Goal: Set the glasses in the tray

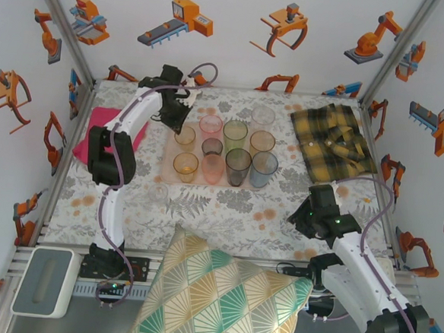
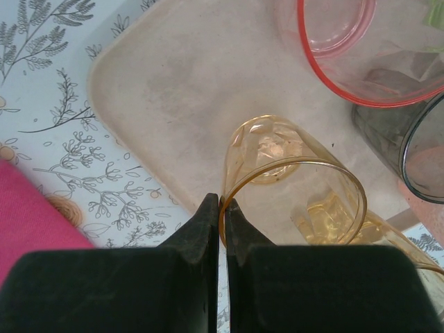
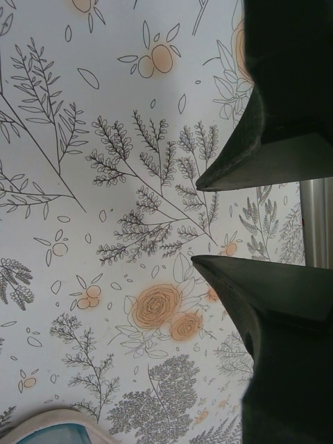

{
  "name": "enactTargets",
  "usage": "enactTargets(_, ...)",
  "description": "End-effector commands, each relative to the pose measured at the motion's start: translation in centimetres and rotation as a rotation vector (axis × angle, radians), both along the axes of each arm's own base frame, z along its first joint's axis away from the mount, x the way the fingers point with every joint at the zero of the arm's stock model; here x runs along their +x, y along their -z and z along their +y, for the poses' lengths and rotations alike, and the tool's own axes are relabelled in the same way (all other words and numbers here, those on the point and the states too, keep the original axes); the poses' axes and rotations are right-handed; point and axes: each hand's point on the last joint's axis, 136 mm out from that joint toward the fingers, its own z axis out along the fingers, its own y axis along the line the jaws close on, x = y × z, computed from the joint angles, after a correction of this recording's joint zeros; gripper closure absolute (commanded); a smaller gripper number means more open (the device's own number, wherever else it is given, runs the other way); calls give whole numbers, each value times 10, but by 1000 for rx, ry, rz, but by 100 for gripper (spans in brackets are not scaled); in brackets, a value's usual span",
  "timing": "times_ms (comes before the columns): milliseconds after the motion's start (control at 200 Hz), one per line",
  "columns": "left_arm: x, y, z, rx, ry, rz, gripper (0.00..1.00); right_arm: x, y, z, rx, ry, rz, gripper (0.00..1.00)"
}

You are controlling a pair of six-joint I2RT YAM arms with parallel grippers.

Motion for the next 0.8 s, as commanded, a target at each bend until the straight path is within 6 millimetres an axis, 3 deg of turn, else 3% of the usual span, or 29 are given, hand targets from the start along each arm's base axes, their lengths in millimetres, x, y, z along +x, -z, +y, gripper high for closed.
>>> enactTargets(0, -4, 10, -3, 10, 7, 9, 97, 1, -6, -5, -14, 20, -2, 58)
enactTargets(416, -17, 20, -5, 11, 20, 32, 96, 2, -6, -4, -9, 19, -5, 58)
enactTargets(796, -24, 15, 3, 68, 51, 2, 100, 2, -7, -3, -3, 17, -11, 58)
